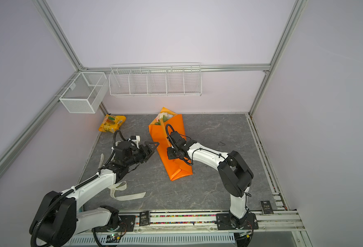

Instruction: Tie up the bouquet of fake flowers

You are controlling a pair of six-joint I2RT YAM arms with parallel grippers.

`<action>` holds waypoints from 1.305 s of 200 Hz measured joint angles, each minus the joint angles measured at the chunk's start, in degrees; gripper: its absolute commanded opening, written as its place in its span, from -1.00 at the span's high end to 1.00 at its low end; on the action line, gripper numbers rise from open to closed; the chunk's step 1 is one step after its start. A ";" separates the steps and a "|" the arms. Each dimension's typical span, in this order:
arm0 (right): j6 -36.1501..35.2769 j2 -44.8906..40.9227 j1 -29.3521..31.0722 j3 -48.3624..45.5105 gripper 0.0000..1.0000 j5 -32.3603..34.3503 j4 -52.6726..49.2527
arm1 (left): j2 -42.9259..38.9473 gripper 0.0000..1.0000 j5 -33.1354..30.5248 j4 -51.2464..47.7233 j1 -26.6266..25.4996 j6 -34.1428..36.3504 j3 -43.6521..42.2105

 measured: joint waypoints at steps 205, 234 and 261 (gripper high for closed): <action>7.28 -7.41 -5.49 -13.33 -0.10 -20.85 17.18 | 26.18 0.88 3.50 8.85 2.73 -2.58 6.51; 7.96 -17.64 -9.27 -19.71 0.27 -22.21 18.43 | 28.20 0.88 4.13 8.59 3.54 -1.46 7.02; 8.85 -21.31 -11.76 -25.05 0.61 -23.65 19.71 | 28.94 0.87 4.85 8.02 3.87 0.42 8.09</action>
